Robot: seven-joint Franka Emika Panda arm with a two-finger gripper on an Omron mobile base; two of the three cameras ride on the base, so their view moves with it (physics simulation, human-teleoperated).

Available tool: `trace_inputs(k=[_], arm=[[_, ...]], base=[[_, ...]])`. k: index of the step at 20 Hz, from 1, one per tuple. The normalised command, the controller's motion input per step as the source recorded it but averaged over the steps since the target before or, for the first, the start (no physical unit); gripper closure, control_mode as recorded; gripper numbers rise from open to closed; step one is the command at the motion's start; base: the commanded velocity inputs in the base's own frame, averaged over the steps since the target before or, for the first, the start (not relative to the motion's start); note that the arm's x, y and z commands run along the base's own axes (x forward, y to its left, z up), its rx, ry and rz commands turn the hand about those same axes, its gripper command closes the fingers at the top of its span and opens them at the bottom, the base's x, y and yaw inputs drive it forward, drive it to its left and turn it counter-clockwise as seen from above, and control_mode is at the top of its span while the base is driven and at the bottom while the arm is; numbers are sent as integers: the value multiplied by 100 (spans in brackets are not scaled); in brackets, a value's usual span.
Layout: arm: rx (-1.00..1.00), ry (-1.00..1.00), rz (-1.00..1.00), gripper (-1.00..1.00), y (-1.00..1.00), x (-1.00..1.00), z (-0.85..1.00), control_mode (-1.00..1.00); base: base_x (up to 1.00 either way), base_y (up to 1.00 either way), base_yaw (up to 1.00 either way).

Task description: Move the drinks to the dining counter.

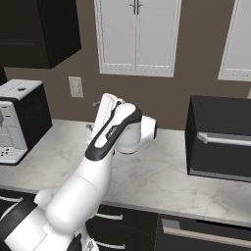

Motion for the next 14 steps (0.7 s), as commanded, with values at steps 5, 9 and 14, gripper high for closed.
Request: trace_inputs(k=[5, 9, 14], arm=[[0, 0, 0, -100, 0, 0, 0, 100], [0, 1, 0, -100, 0, 1, 0, -100], [0, 19, -11, -100, 0, 18, -2, -100]], base=[[2, 1, 0], [0, 0, 0], [0, 0, 0]])
